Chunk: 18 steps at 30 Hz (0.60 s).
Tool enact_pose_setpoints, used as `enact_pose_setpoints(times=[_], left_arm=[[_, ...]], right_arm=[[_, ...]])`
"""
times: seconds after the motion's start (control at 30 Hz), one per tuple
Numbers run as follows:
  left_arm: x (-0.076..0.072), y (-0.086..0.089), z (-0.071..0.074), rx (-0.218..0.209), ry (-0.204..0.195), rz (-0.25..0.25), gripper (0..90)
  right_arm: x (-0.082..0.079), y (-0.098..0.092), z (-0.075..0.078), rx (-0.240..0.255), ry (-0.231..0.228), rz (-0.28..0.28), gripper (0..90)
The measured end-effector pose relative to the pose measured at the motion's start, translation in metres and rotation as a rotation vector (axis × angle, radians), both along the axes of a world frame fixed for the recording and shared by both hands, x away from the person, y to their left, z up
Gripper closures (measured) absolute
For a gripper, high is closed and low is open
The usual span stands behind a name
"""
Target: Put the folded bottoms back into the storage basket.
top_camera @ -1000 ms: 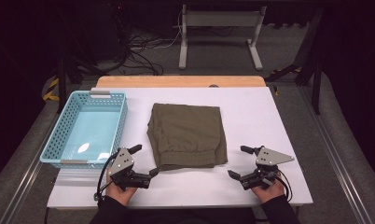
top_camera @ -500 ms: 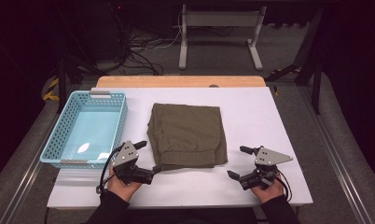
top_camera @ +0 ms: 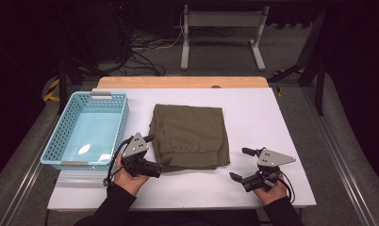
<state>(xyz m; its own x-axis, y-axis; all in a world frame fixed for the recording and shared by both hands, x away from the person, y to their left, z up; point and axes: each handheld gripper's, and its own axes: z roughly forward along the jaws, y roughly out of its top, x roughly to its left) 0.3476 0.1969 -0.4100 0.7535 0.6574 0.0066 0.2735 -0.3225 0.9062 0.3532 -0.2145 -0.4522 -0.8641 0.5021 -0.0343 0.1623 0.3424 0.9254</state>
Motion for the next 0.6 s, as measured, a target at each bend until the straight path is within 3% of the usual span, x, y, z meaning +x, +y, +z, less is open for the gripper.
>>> enact_pose_setpoints(times=[0.47,0.6], left_arm=[[0.022,-0.006,0.008,0.024,0.031,0.033,1.5],[0.032,-0.007,0.008,0.003,0.073,0.099,2.9]], right_arm=[[0.001,0.0,0.0,0.001,0.007,0.008,0.3],[0.001,0.001,-0.001,0.002,0.012,0.011,0.3]])
